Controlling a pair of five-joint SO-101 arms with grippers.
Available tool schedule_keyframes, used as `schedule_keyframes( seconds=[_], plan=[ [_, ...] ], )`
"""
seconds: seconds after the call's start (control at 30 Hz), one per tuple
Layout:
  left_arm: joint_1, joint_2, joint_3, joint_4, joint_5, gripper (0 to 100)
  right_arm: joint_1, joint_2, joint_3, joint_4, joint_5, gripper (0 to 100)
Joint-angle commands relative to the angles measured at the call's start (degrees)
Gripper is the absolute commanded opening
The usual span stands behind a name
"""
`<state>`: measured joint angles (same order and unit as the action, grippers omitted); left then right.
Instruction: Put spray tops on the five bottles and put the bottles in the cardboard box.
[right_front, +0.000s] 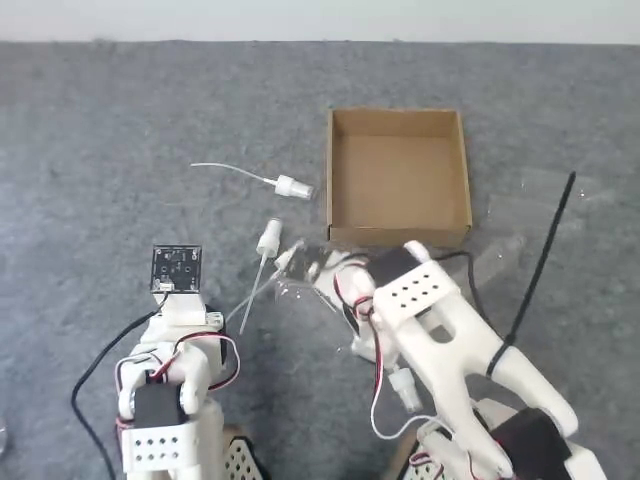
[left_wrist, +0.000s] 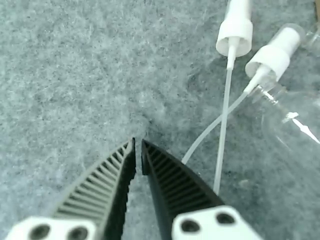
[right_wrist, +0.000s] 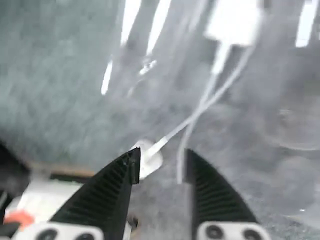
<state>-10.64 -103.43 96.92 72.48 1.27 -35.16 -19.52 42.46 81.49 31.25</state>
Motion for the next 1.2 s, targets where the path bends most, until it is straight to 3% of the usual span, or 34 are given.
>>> schedule_keyframes(
  seconds=[0.0, 0.27, 0.63, 0.8, 1.17],
  plan=[
    [-0.26, -0.88, -0.4, -0.18, 0.44, 1, -0.75, -2.42, 2.64, 2.59, 6.24, 17.6],
    [-0.26, -0.88, -0.4, -0.18, 0.44, 1, -0.48, -2.42, 12.75, -4.35, 6.95, 16.6],
    [-0.26, -0.88, -0.4, -0.18, 0.44, 1, -0.4, -0.92, 13.98, -10.24, 5.71, 16.1],
    [-0.26, -0.88, -0.4, -0.18, 0.44, 1, -0.04, 1.8, 10.02, -11.3, 2.73, 5.4],
    [-0.26, -0.88, -0.4, -0.18, 0.44, 1, 13.49, 8.04, -2.46, -11.65, 1.23, 0.4]
  ],
)
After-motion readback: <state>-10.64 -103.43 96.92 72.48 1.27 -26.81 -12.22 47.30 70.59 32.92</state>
